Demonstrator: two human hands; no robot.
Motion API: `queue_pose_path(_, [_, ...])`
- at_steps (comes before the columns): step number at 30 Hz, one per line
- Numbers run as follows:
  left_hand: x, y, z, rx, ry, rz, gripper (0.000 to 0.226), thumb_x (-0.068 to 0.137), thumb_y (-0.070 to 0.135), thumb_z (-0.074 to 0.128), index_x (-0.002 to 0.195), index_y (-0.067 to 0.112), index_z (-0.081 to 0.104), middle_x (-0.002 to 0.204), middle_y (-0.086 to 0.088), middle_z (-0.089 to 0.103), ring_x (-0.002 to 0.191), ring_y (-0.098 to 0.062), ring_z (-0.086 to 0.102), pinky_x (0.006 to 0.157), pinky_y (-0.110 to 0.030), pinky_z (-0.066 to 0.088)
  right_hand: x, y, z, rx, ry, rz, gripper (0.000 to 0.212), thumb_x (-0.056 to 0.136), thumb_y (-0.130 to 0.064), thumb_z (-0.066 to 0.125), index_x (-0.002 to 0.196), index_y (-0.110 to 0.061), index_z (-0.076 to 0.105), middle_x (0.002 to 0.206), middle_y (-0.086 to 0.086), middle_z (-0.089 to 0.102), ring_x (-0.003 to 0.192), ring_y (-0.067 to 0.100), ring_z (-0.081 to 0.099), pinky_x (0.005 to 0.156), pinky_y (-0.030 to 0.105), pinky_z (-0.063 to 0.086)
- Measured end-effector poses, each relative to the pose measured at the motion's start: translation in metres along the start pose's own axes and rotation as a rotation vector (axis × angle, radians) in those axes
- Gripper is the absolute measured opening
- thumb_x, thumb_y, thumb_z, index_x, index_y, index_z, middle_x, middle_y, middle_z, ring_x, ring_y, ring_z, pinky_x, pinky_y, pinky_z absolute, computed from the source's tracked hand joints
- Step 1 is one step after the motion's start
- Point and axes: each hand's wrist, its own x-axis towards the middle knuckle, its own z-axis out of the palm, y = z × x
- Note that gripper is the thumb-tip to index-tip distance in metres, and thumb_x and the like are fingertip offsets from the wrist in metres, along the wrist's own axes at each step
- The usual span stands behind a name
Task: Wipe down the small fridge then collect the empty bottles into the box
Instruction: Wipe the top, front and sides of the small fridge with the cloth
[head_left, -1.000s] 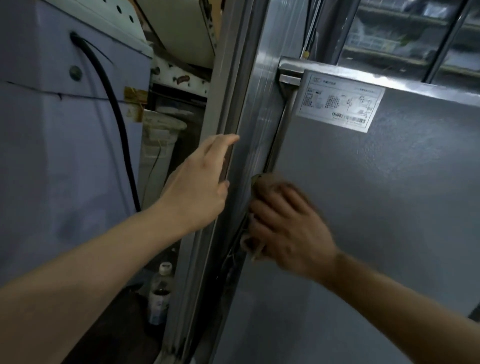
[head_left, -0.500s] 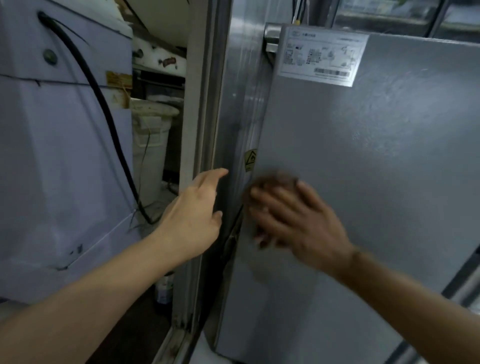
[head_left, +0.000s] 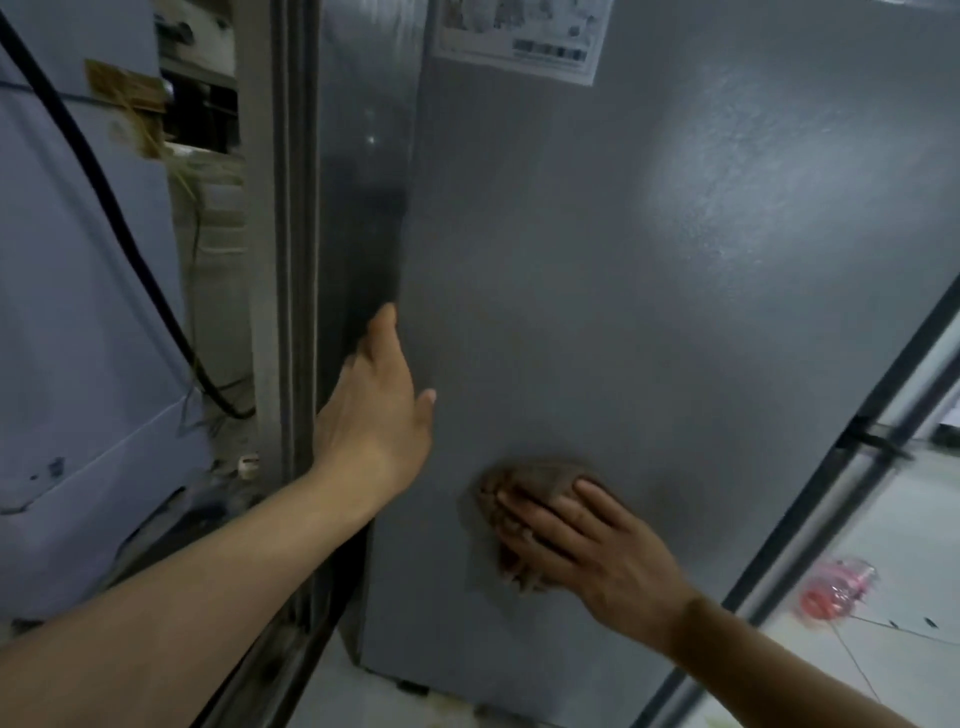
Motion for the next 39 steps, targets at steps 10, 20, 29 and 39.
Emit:
queue_pose_path(10, [-0.006, 0.005, 0.002, -0.073, 0.002, 0.02, 0.08, 0.087, 0.025, 0.061, 0.147, 0.028, 0.007, 0.144, -0.002, 0.04, 0.126, -0.023, 0.044, 0.101, -0.046, 0.042, 0.013, 0.093, -0.046, 0.033, 0.492, 0.575, 0.052, 0.093, -0.018, 0.045, 0.144, -0.019, 0.035, 0.155, 0.006, 0.024, 0.145, 0.026, 0.018, 0.116, 0.046, 0.013])
queue_pose_path(20, [-0.024, 0.022, 0.029, 0.06, 0.09, -0.117, 0.122, 0.072, 0.048, 0.073, 0.146, 0.016, -0.019, 0.154, -0.014, 0.013, 0.137, -0.033, 0.021, 0.109, -0.049, 0.029, -0.078, 0.058, -0.018, -0.151, 0.05, 0.188, 0.062, 0.079, -0.011, 0.038, 0.14, -0.022, 0.036, 0.149, 0.002, 0.035, 0.133, 0.024, 0.039, 0.113, 0.044, 0.013])
queue_pose_path(29, [-0.024, 0.017, 0.032, 0.059, 0.129, -0.101, 0.122, 0.07, 0.047, 0.075, 0.147, 0.016, -0.013, 0.152, -0.016, 0.017, 0.136, -0.036, 0.024, 0.105, -0.051, 0.031, -0.074, 0.108, -0.046, -0.093, 0.41, 0.749, 0.048, 0.094, -0.007, 0.036, 0.141, -0.004, 0.034, 0.15, 0.026, 0.023, 0.141, 0.039, 0.024, 0.115, 0.049, 0.017])
queue_pose_path(39, [-0.031, 0.004, 0.035, 0.075, 0.111, -0.096, 0.114, 0.071, 0.039, 0.077, 0.149, 0.019, -0.004, 0.149, -0.018, 0.025, 0.134, -0.035, 0.029, 0.107, -0.053, 0.032, -0.115, 0.069, -0.035, -0.055, 0.162, 0.734, 0.072, 0.081, -0.013, 0.043, 0.147, -0.005, 0.017, 0.155, 0.016, 0.007, 0.145, 0.028, 0.007, 0.118, 0.042, 0.0])
